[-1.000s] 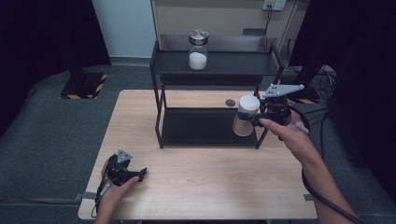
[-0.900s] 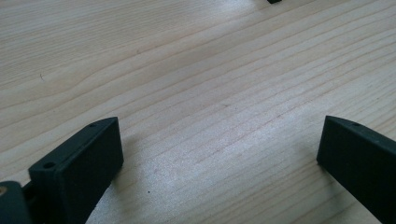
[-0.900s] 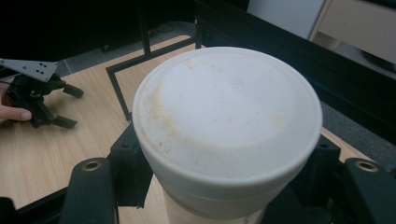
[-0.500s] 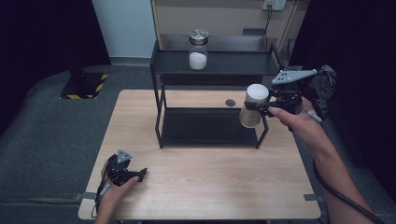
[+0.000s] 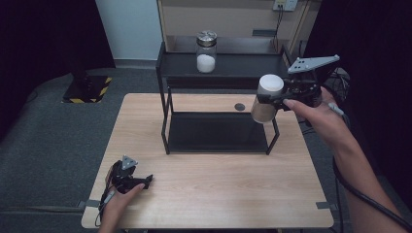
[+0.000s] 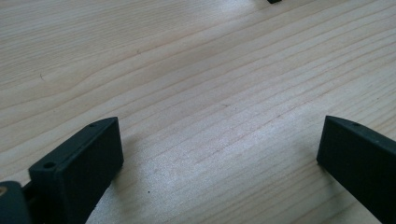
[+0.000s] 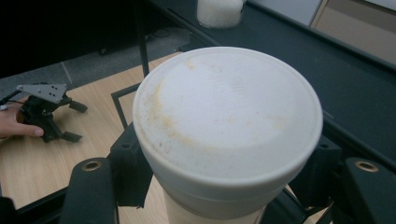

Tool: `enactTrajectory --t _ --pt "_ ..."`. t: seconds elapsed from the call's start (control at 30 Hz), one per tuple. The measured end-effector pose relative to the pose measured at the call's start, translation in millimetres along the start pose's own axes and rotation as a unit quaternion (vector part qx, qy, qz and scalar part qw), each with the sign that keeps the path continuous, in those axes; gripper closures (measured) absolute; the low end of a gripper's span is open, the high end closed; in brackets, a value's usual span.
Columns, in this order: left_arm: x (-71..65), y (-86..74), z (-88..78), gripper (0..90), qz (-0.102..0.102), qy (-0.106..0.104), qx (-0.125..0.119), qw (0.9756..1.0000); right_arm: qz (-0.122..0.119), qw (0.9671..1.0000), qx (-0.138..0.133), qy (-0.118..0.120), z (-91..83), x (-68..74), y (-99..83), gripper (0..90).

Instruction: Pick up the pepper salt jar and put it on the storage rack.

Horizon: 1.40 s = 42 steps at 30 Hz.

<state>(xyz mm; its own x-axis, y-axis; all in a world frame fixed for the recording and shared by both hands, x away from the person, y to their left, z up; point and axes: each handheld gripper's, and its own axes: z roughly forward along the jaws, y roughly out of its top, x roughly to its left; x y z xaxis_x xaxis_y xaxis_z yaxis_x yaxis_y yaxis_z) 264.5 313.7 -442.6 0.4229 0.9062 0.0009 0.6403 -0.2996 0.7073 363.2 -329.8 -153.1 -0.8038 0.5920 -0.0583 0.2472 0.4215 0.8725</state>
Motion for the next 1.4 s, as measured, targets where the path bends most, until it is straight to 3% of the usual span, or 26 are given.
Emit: enactTrajectory --t 0.5,1.4 --pt "0.0 0.0 0.0 0.0 0.000 0.000 0.000 1.0000 0.000 1.0000 -0.006 -0.001 -7.6 -3.5 22.3 34.9" --pt "0.2 0.3 0.9 0.0 0.000 -0.001 -0.002 1.0000 0.009 0.9997 -0.013 -0.016 -11.2 -22.5 58.8 34.8"
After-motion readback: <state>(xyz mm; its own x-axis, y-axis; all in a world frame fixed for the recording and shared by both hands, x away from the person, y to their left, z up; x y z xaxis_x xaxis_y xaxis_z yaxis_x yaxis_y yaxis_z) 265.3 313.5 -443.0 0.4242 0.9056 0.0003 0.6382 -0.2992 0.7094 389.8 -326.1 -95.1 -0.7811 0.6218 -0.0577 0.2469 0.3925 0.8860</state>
